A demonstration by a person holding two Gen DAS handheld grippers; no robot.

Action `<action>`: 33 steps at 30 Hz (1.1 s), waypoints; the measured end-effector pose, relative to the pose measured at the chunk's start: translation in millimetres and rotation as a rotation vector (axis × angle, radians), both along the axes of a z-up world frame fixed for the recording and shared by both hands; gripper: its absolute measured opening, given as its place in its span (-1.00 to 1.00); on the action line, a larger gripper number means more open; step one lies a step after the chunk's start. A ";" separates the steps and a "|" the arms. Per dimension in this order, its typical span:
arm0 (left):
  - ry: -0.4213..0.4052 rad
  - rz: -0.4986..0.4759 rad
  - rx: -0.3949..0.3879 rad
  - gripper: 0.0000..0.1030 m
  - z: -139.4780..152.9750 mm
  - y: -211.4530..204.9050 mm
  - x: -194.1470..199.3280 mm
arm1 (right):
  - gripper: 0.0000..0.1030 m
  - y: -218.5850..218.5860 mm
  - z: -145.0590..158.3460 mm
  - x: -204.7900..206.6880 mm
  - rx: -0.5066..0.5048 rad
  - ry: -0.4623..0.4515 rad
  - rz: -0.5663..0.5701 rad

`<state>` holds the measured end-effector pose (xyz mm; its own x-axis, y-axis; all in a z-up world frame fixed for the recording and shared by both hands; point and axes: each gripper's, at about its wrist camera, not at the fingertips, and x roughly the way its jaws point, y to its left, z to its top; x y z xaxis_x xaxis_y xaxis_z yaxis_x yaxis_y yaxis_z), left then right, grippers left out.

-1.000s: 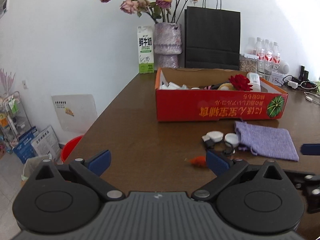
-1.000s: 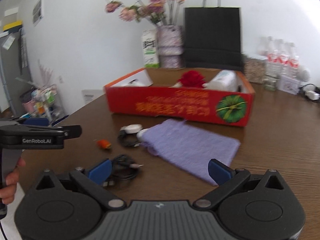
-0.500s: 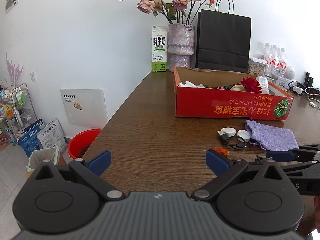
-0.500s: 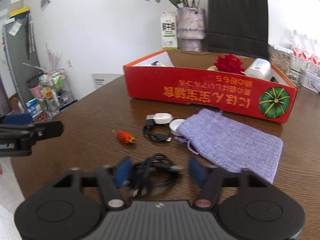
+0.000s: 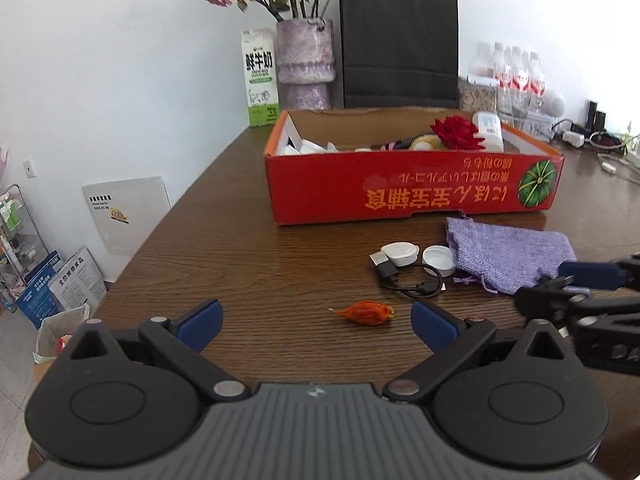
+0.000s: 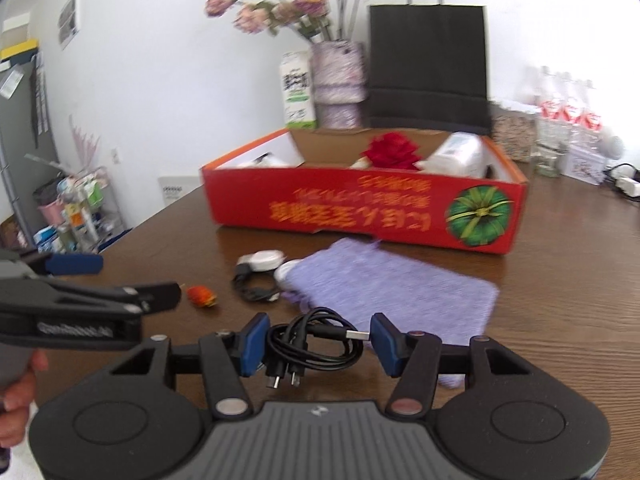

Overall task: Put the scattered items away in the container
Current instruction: 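Grasp the black charging cable with right gripper while left grasps the orange dried flower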

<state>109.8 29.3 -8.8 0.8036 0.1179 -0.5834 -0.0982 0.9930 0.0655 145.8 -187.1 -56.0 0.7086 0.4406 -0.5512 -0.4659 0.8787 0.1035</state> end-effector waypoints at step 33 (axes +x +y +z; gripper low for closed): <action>0.012 -0.021 -0.095 -0.20 -9.2 2.9 18.4 | 0.07 -23.1 3.8 23.6 0.035 -0.001 -0.031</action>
